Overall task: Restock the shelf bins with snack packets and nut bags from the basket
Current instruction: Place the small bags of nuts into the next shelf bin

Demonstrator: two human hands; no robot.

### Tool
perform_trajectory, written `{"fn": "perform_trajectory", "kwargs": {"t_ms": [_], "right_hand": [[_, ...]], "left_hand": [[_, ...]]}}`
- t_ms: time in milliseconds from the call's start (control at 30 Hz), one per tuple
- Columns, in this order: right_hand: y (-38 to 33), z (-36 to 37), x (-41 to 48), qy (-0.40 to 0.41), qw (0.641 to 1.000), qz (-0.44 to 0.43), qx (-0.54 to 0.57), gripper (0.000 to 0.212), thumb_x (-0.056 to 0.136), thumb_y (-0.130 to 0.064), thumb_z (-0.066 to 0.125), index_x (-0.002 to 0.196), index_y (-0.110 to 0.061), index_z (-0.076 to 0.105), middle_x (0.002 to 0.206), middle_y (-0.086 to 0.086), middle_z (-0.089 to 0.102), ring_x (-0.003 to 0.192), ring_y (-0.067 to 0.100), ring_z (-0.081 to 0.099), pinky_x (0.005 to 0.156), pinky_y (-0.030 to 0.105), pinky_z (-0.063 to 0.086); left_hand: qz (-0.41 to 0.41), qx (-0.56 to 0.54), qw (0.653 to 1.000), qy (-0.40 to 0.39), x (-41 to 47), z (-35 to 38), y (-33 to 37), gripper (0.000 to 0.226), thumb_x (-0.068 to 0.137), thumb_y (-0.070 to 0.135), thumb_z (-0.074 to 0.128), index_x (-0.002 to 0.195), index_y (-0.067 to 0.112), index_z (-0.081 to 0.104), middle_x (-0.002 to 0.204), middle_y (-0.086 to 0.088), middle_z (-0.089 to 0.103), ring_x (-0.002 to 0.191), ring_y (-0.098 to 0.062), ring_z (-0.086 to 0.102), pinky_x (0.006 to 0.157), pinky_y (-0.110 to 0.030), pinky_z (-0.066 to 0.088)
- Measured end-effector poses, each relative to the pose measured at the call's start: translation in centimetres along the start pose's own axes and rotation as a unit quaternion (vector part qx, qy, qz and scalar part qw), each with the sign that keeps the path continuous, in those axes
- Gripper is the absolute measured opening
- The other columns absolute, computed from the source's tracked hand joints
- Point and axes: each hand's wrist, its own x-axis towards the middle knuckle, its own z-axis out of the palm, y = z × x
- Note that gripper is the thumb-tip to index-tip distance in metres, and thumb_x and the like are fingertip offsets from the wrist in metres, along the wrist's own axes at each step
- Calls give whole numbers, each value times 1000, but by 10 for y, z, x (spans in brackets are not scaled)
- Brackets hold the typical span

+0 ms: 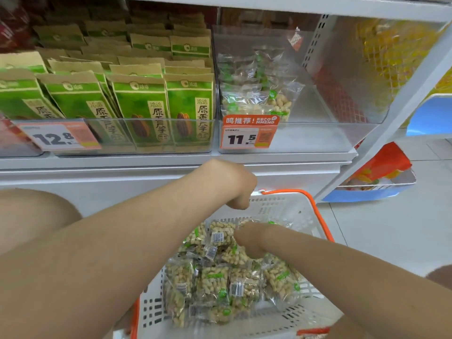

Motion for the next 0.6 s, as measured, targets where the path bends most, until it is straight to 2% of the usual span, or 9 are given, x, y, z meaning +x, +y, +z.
{"fn": "perform_trajectory", "kwargs": {"t_ms": [67,133,167,200,267,333,367,433,600], "right_hand": [[-8,18,8,-37,999,2,33,59,102,-8,56,153,-3,29,133,13,56,98,26,60,79,35,52],[-16,36,15,-64,998,-14,7,82,105,-15,53,163,-6,-4,143,18,54,89,27,62,77,26,50],[-20,42,20,-46,999,-24,-15,78,105,-19,53,164,-10,3,138,18,58,82,24,60,74,26,48],[-23,46,20,-25,999,-16,23,62,104,-21,55,159,-12,28,123,14,64,79,22,56,77,28,46],[-30,48,26,-18,989,21,147,19,105,-19,55,109,-4,66,88,2,59,86,19,54,92,35,41],[-30,49,24,-26,982,35,185,32,106,-18,55,76,-9,60,75,-2,49,90,18,56,90,33,44],[-27,43,24,19,959,68,274,27,105,-17,57,80,-8,60,75,-1,46,84,17,54,80,31,45],[-16,29,19,101,961,92,242,9,98,-17,62,94,-9,59,75,1,45,69,16,46,73,34,44],[-16,19,13,121,962,127,211,25,96,-6,65,78,-12,48,79,3,47,81,21,55,64,26,47]], "left_hand": [[-4,-3,1000,6,1,0,2,19,105,25,50,91,15,58,96,-3,60,71,-20,54,57,-33,40],[-7,-4,1000,6,0,-2,3,25,104,21,51,80,15,52,86,-2,54,65,-19,50,55,-32,39],[-7,-6,1000,9,-1,-4,4,26,104,20,51,79,15,51,84,-2,53,64,-19,49,54,-31,38],[-7,-3,1000,12,-1,-4,4,26,103,19,51,78,14,50,83,-2,52,62,-19,48,54,-31,38],[-7,-2,1000,17,-4,-6,3,27,103,17,51,76,14,49,82,-2,52,61,-19,48,53,-30,38],[-6,-2,1000,19,-4,-6,3,28,103,17,51,75,14,49,82,-2,52,61,-19,48,53,-30,38],[-8,-4,1000,21,-4,-5,2,28,104,18,51,76,14,49,83,-2,52,61,-20,48,53,-30,38],[-11,-7,1000,17,-4,-3,2,27,104,18,50,77,14,50,82,-2,53,63,-20,48,55,-31,38],[-9,-8,1000,12,-4,1,6,26,105,19,49,79,15,50,84,-1,53,63,-19,48,54,-32,38]]}}
